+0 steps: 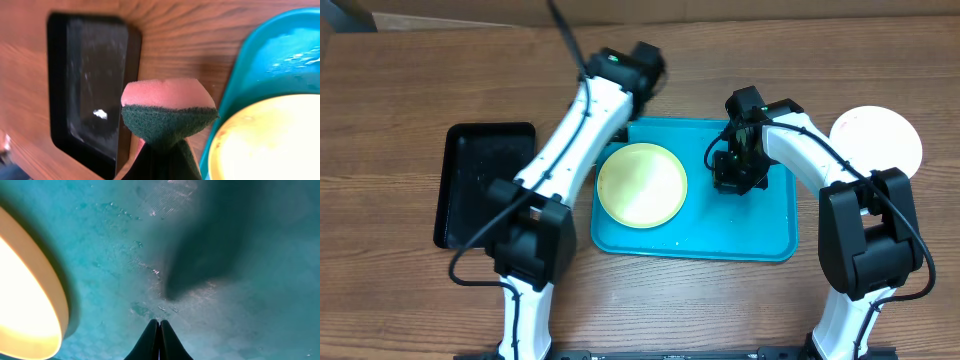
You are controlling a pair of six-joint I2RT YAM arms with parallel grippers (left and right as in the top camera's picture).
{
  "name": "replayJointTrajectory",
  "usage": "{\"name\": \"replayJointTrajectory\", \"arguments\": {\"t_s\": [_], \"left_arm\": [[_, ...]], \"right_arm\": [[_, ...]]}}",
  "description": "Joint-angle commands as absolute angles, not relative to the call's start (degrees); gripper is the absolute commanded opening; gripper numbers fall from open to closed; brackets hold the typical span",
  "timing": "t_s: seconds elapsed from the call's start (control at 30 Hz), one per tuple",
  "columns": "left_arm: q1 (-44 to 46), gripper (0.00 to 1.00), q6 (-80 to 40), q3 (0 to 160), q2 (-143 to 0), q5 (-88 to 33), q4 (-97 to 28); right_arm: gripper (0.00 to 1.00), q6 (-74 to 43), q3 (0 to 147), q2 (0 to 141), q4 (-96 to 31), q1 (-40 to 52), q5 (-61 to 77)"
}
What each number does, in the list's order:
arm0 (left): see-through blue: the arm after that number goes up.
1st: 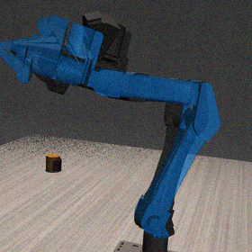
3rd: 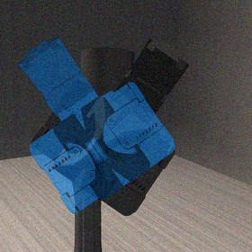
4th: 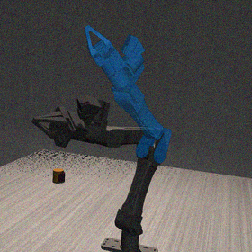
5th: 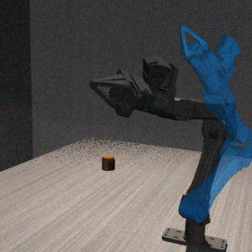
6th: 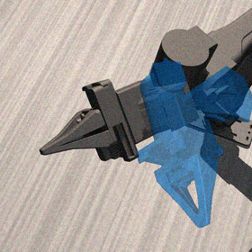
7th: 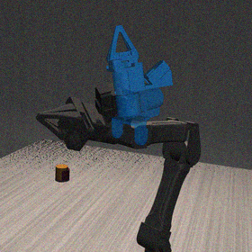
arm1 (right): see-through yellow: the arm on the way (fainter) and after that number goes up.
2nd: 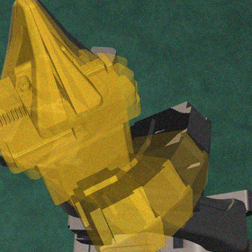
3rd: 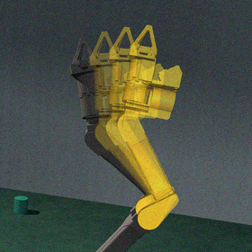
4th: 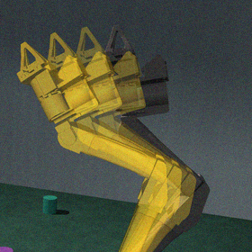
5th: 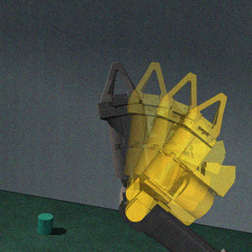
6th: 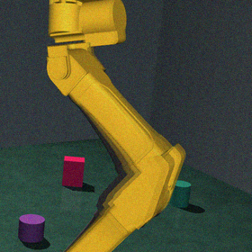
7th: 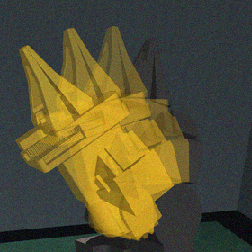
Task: Clean dirty plates on tray and stack at the side
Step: 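Move the sponge to the black tray with the left gripper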
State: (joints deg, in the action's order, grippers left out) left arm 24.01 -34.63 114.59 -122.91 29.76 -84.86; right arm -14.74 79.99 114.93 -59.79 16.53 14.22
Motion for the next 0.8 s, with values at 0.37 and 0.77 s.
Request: {"name": "replayJointTrajectory", "arguments": {"t_s": [0.37, 0.77], "left_arm": [[-2.15, 0.04, -26.09, 112.03, -122.52, 6.9, -87.15], [-12.75, 0.04, -18.85, 98.17, -122.52, 1.04, -74.28]], "right_arm": [[0.37, -13.08, 80.64, 115.33, -57.76, 16.43, 24.73], [0.39, -13.04, 80.64, 115.33, -57.84, 16.43, 24.71]]}}
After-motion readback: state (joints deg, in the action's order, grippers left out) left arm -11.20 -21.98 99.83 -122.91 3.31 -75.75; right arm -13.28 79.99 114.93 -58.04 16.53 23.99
